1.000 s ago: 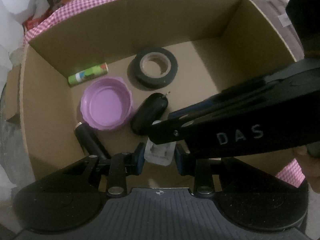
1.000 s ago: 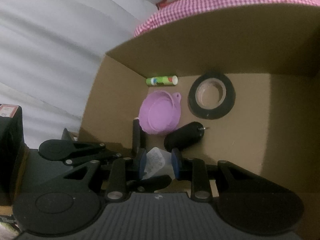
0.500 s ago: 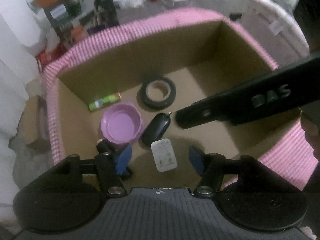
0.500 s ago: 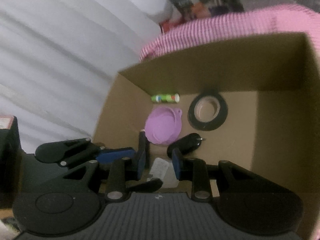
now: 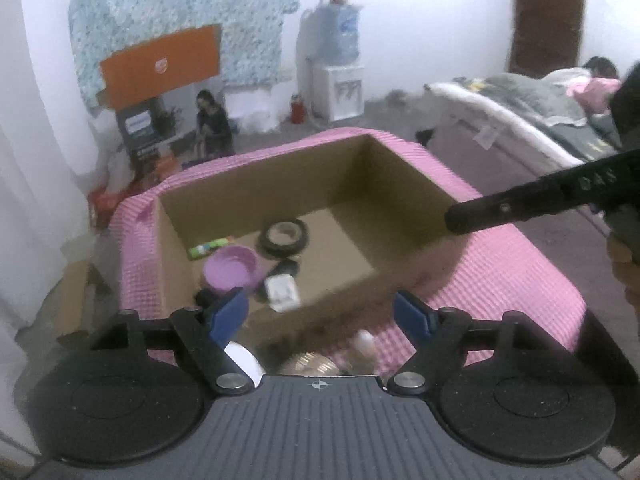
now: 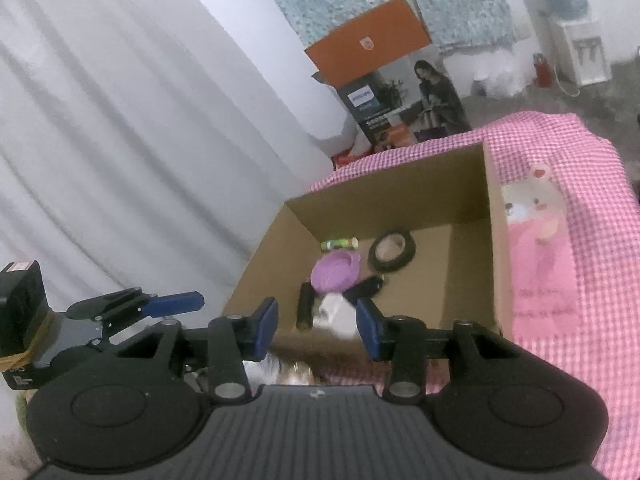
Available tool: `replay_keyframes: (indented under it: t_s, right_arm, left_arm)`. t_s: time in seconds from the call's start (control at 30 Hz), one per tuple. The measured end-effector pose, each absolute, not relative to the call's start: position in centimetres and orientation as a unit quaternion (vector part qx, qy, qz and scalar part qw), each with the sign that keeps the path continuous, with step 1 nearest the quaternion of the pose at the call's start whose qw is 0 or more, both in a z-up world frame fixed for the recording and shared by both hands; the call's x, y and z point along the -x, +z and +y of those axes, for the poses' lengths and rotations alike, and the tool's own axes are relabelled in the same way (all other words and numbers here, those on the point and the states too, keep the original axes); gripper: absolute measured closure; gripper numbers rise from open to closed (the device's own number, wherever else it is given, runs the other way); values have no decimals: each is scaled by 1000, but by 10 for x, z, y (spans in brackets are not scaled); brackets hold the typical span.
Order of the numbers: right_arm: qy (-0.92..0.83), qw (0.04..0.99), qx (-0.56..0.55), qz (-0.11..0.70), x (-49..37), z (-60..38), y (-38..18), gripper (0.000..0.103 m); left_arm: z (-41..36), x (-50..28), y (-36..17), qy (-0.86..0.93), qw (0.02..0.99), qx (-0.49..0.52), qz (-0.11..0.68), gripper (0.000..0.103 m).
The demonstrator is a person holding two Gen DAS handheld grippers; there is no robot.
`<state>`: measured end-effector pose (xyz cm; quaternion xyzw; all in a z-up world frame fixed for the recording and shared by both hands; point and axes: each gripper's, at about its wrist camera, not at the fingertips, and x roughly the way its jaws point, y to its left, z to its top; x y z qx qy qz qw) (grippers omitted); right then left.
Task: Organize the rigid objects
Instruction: 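Move the right gripper to the green dropper bottle and grasp it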
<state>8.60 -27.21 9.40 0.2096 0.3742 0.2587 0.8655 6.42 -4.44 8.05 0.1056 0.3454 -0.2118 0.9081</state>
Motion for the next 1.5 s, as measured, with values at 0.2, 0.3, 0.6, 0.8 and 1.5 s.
replay_keyframes:
  t_s: [0.2, 0.3, 0.6, 0.8, 1.5]
  right_arm:
    - [283, 852, -185, 400, -77, -253, 75, 57]
    - [296, 845, -167, 413, -79, -236, 64, 57]
    - [303, 846, -90, 428, -93, -197, 42, 64]
    - [312, 839, -97, 435, -100, -193, 32, 81]
    - [271, 851, -85, 441, -78, -221, 40, 82]
  left_arm:
    - [-65, -42, 38, -229, 907, -128, 329, 30]
    - [-74, -47, 21, -220, 910, -137, 324, 44]
    - [-76, -64, 1, -203, 914, -121, 330, 76]
    - [-68, -68, -4, -196, 919, -92, 329, 84]
    - [-83, -52, -19, -253, 918, -79, 296, 71]
